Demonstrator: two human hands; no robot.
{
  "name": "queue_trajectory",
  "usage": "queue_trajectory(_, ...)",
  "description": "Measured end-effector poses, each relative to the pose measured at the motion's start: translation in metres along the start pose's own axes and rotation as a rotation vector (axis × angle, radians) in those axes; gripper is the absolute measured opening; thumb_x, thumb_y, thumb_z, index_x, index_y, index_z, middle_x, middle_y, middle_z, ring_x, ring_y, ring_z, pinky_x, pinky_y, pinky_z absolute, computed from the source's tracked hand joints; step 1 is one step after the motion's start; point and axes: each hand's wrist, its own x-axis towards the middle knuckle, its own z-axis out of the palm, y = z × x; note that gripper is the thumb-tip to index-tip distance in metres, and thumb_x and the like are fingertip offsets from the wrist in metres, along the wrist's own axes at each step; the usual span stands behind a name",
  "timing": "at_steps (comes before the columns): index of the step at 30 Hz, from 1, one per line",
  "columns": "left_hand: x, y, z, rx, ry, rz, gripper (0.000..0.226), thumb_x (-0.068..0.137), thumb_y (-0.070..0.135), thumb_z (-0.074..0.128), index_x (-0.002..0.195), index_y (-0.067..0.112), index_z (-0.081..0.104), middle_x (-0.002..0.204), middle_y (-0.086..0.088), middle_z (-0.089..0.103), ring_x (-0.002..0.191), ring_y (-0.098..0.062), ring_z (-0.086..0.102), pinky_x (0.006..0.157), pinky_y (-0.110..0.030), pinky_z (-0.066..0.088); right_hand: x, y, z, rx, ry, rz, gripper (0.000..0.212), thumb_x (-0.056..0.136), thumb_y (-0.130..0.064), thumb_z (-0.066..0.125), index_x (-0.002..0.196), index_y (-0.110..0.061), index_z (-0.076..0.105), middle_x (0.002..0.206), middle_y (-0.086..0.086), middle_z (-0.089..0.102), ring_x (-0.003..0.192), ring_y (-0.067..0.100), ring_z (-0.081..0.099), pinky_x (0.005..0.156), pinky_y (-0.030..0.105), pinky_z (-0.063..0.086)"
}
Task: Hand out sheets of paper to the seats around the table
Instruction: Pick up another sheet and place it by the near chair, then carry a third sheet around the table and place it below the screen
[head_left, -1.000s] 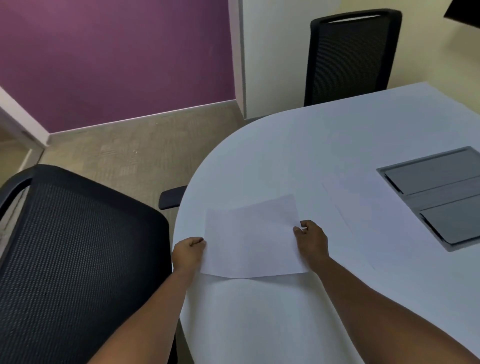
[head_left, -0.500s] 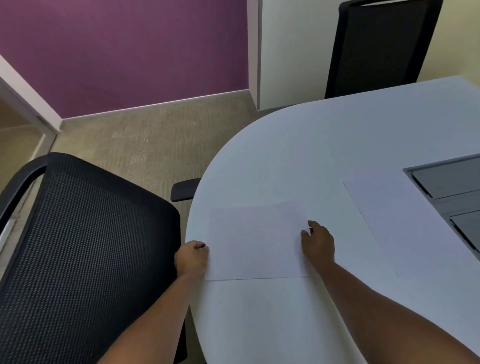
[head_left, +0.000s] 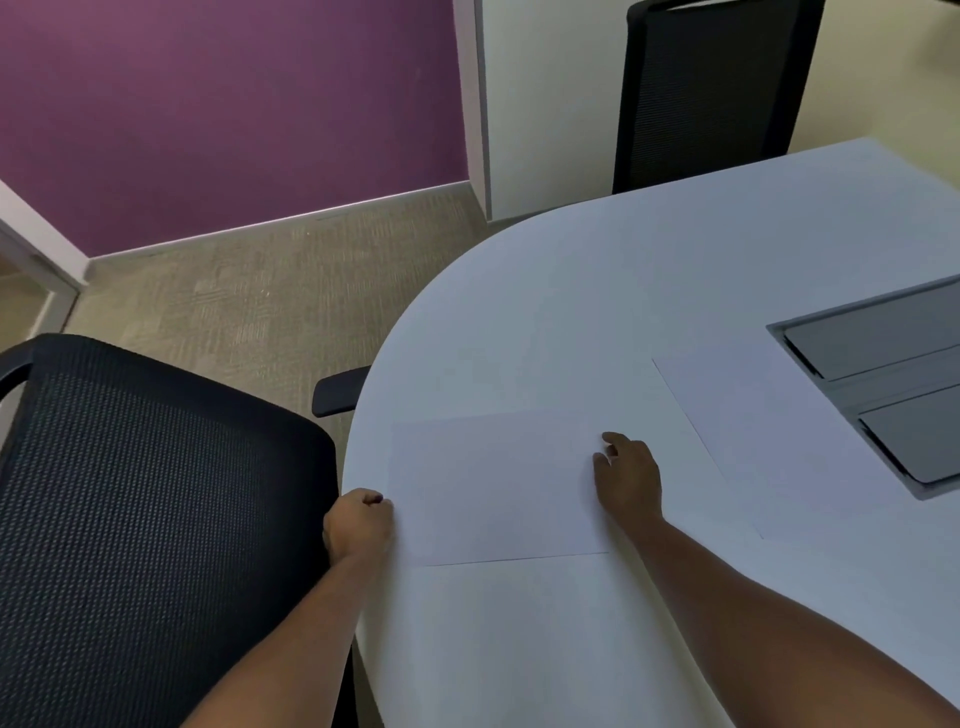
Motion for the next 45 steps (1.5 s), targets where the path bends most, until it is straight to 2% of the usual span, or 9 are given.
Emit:
queue_trajectory(6,-0.008,0.010,0.002,-0.030,0.082,0.002,0.007,0.087,0.022,0.061,0.088,0.019,0.067,0.073,0.006,0.059,0.061,-0.009,0.052,0.047,-0.018,0.033,0.008,0.010,-0.022,0.009,0.049,-0.017,0.032,0.092,-0.009,0.058,0.124,-0.008,0.062,0.114,0.017,0.062,0.102,0.029,0.063,0.089,0.032,0.044)
queue_trajectory(11,-0.027,0.043,0.019,-0.069,0.079,0.297,0.016,0.091,0.024,0.054,0.092,0.016,0.067,0.084,0.000,0.066,0.078,-0.020,0.062,0.065,-0.029,0.043,0.014,0.028,-0.060,-0.036,0.116,-0.001,0.032,0.093,-0.011,0.059,0.124,-0.008,0.062,0.115,0.016,0.063,0.107,0.032,0.059,0.092,0.039,0.046)
queue_trajectory(16,-0.061,0.093,0.055,-0.062,0.042,0.518,0.016,0.092,0.022,0.055,0.097,0.014,0.068,0.087,0.002,0.062,0.078,-0.016,0.058,0.071,-0.028,0.042,0.019,0.054,-0.103,-0.116,0.181,0.018,0.036,0.093,-0.016,0.059,0.128,-0.007,0.060,0.124,0.018,0.062,0.115,0.036,0.054,0.096,0.049,0.047)
queue_trajectory(21,-0.111,0.141,0.102,-0.033,-0.074,0.702,0.018,0.091,0.021,0.057,0.103,0.015,0.069,0.095,0.001,0.066,0.092,-0.018,0.058,0.080,-0.033,0.047,0.028,0.089,-0.146,-0.281,0.112,0.127,0.053,0.095,-0.027,0.055,0.143,-0.011,0.043,0.137,0.013,0.056,0.131,0.034,0.045,0.103,0.052,0.038)
queue_trajectory(27,-0.172,0.172,0.168,0.193,-0.256,0.971,0.020,0.093,0.029,0.053,0.101,0.020,0.069,0.098,0.003,0.067,0.099,-0.019,0.056,0.072,-0.028,0.045,0.039,0.138,-0.196,-0.413,0.035,0.193,0.069,0.095,-0.035,0.051,0.152,-0.011,0.021,0.154,0.011,0.037,0.141,0.030,0.032,0.105,0.054,0.034)
queue_trajectory(30,-0.191,0.180,0.194,0.268,-0.356,0.969,0.032,0.094,0.030,0.052,0.121,0.016,0.063,0.125,-0.001,0.063,0.120,-0.022,0.049,0.093,-0.031,0.044,0.042,0.160,-0.212,-0.482,-0.020,0.231,0.074,0.097,-0.038,0.047,0.155,-0.009,0.011,0.164,0.009,0.015,0.151,0.027,0.013,0.112,0.056,0.028)
queue_trajectory(34,-0.218,0.194,0.222,0.338,-0.375,0.908,0.050,0.095,0.035,0.049,0.140,0.015,0.046,0.152,-0.004,0.041,0.137,-0.027,0.035,0.109,-0.038,0.036,0.044,0.182,-0.218,-0.525,-0.051,0.269,0.078,0.097,-0.042,0.043,0.155,-0.008,0.005,0.166,0.011,0.004,0.152,0.027,0.002,0.113,0.059,0.025)
queue_trajectory(39,-0.239,0.207,0.253,0.468,-0.430,0.930,0.070,0.094,0.040,0.049,0.153,0.017,0.019,0.162,-0.002,0.019,0.140,-0.029,0.029,0.106,-0.041,0.036,0.043,0.198,-0.217,-0.513,-0.059,0.297,0.078,0.098,-0.045,0.039,0.155,-0.007,0.001,0.166,0.010,0.000,0.153,0.026,-0.005,0.116,0.062,0.018)
queue_trajectory(45,-0.243,0.210,0.269,0.570,-0.429,0.942,0.078,0.091,0.045,0.053,0.153,0.016,0.015,0.161,0.001,0.024,0.131,-0.030,0.034,0.101,-0.042,0.039,0.046,0.205,-0.217,-0.485,-0.025,0.242,0.073,0.098,-0.044,0.041,0.154,-0.008,0.010,0.164,0.008,0.015,0.152,0.026,-0.002,0.115,0.063,0.017)
